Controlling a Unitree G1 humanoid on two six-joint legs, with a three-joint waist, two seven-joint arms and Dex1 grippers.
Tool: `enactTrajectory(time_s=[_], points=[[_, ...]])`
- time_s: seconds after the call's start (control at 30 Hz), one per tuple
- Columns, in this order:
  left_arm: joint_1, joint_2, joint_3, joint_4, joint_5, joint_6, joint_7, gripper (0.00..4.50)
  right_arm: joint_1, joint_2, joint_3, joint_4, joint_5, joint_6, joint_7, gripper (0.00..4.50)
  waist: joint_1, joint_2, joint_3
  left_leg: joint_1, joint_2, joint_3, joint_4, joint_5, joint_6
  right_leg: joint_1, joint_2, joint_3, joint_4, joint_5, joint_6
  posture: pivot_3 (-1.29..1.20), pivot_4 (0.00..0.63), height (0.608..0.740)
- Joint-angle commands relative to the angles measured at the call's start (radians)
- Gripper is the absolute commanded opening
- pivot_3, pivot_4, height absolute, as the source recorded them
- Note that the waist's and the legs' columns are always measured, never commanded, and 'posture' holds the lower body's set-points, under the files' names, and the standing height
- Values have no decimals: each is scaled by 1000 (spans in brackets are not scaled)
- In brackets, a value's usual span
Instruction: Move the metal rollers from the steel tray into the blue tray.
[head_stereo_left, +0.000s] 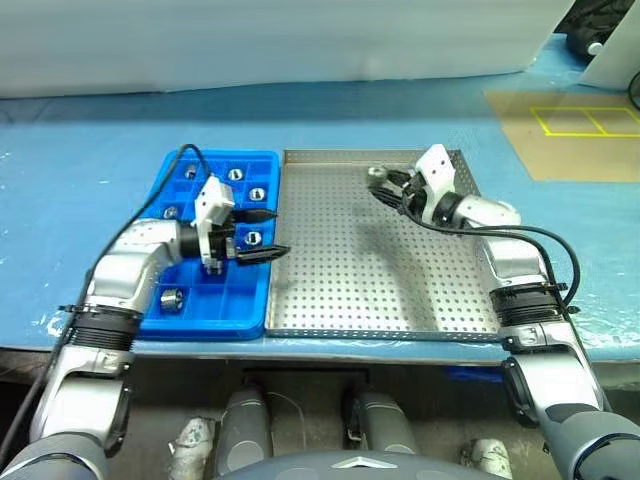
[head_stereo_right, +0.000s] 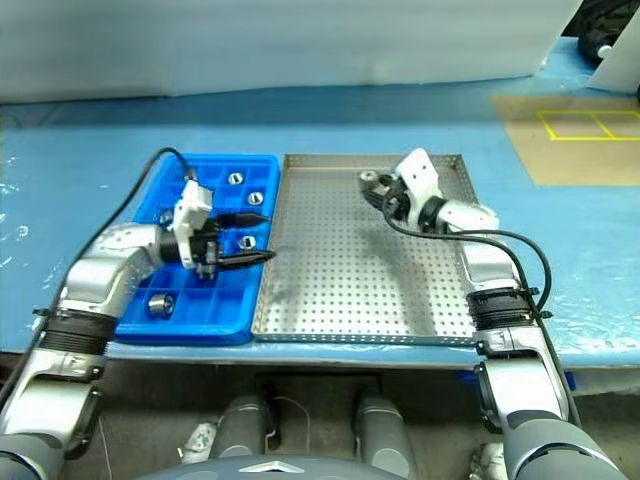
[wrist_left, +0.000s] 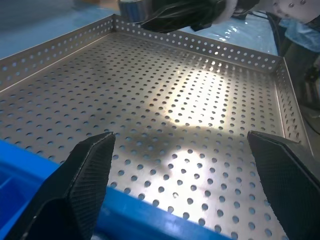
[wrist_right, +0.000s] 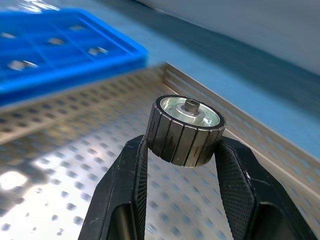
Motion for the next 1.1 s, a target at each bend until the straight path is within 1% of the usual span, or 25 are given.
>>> enactTrajectory(time_s=[0.03, 0.2, 0.27, 0.33, 0.47, 0.6, 0.73, 0.83, 0.93, 1.1], points=[[-6, 67, 72, -23, -24, -5, -19, 4500, 22, -27, 65, -132, 54, 73, 105, 1561, 9, 0, 0, 0, 0, 0, 0, 0, 0, 0, 0, 0, 0, 0, 0, -117, 150, 740], [77, 172, 125, -135, -47, 35, -36, 4500, -16, 1, 145, -131, 60, 74, 191, 1561, 20, 0, 0, 0, -1, 0, -2, 0, -1, -1, -2, 0, -2, 0, 0, -25, 150, 740], [137, 209, 158, -200, -76, 69, -38, 4500, -40, 12, 186, -113, 60, 64, 250, 1561, 24, 0, 0, 0, -1, 0, -4, 1, -1, -1, -2, 0, -2, 0, 0, 56, 150, 740], [205, 231, 212, -272, -117, 110, -19, 4500, -73, 44, 226, -89, 63, 53, 299, 1561, 28, 0, 0, 0, -1, -1, -4, 1, -2, -2, -2, 0, -2, 0, 0, 86, 150, 740], [331, 231, 303, -408, -193, 154, 15, 4500, -109, 86, 283, -42, 62, 38, 385, 1561, 47, 0, 0, -2, -1, -1, -5, 2, -3, -4, -2, -1, -1, -1, 0, 168, 150, 740], [534, 230, 406, -567, -252, 200, 43, 4500, -140, 151, 347, 68, 24, -29, 435, 1561, 69, -2, 0, -3, 0, -2, -6, 2, -3, -5, -3, -1, -2, -1, -1, 254, 150, 740], [661, 233, 480, -654, -293, 231, 69, 4500, -161, 184, 363, 123, 10, -69, 473, 1561, 106, -2, 1, -5, 4, -2, -7, 2, -4, -7, -3, -3, -2, -1, -1, 299, 150, 740], [779, 215, 535, -727, -317, 246, 86, 4500, -177, 212, 373, 163, 3, -90, 494, 1561, 123, -2, 1, -5, 4, -2, -6, 2, -4, -7, -3, -2, -2, -1, 0, 328, 150, 740], [826, 203, 550, -767, -339, 252, 118, 4500, -183, 222, 378, 191, -5, -105, 514, 1561, 137, -2, 1, -3, 4, -3, -7, 2, -4, -7, -3, -1, -2, -1, 0, 342, 150, 740], [832, 202, 526, -777, -345, 242, 150, 4500, -180, 226, 379, 209, -8, -96, 541, 1561, 156, -2, 1, -3, 4, -3, -8, 2, -4, -8, -3, -1, -2, -2, 0, 334, 150, 740]])
